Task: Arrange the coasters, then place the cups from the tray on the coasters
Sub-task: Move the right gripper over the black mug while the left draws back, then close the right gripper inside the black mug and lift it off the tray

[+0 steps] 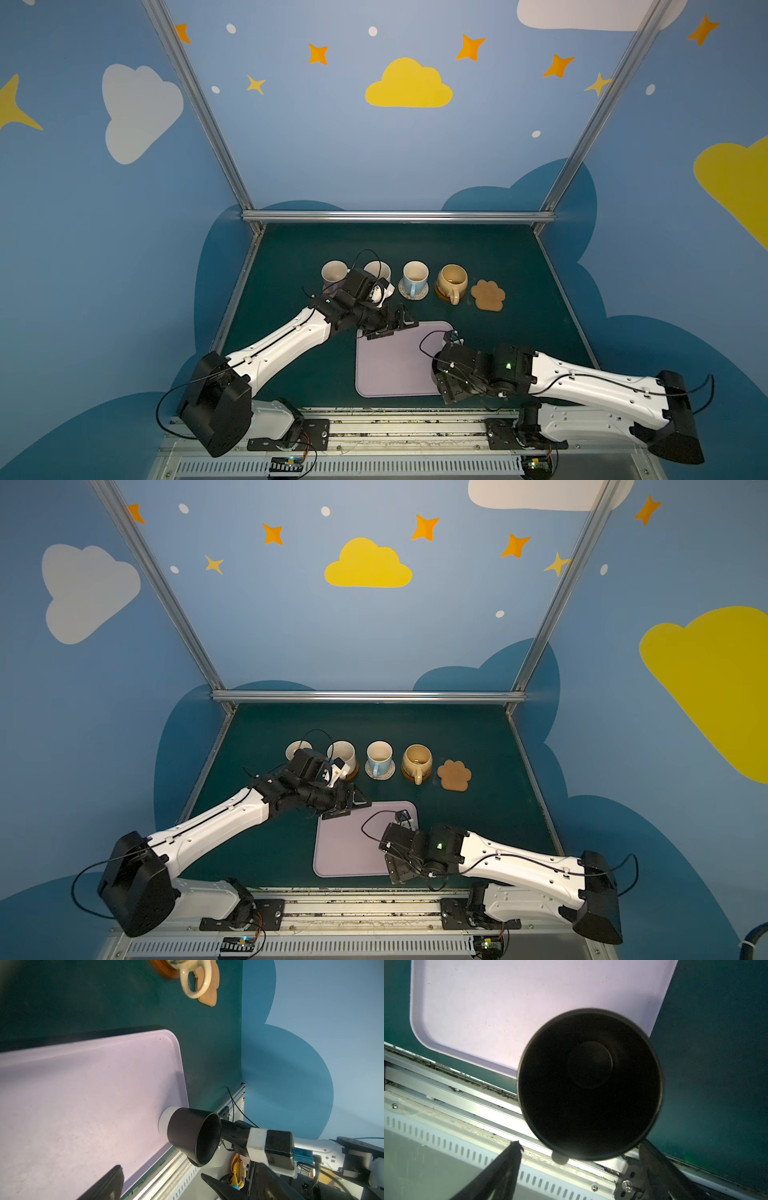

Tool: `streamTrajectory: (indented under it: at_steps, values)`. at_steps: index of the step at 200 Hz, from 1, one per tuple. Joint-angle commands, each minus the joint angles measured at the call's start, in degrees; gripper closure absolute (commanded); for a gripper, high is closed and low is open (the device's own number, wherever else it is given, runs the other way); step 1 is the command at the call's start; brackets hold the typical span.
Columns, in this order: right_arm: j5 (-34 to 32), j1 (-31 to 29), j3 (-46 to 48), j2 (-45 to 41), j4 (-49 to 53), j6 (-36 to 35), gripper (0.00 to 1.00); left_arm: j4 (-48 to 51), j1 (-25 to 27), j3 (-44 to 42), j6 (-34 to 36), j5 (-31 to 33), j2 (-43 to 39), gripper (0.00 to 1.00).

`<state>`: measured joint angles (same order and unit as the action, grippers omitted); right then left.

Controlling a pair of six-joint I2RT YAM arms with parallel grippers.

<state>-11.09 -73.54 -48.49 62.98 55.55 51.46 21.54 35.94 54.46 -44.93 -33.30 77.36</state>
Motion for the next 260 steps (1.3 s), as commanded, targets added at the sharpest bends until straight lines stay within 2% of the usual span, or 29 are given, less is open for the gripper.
streamTrajectory:
  at_steps: [1, 52, 98, 192, 260]
  values:
    - [-2.32, -0.86, 1.82, 1.66, -1.81, 2.85, 0.17, -0.98, 0.2, -1.13, -1.0, -1.27, -1.74, 0.02]
    - [-3.98, -2.45, 4.77, 3.29, -4.38, 6.46, 0.3, -3.19, 0.88, -3.34, -2.62, -0.72, -2.05, 0.02]
    - [-6.67, -3.1, 5.18, 4.27, -4.23, 6.56, 0.53, -3.9, 1.23, -3.81, -2.8, -0.35, -1.41, 0.02]
    - [-8.91, -3.56, 3.27, 8.21, -5.89, 4.71, 0.64, -4.22, 1.64, -4.01, -3.06, 0.6, -1.06, 0.01]
    - [-8.49, -3.74, 2.9, 9.47, -7.39, 4.86, 0.81, -3.51, 1.68, -3.73, -3.14, 1.71, -2.27, 0.01]
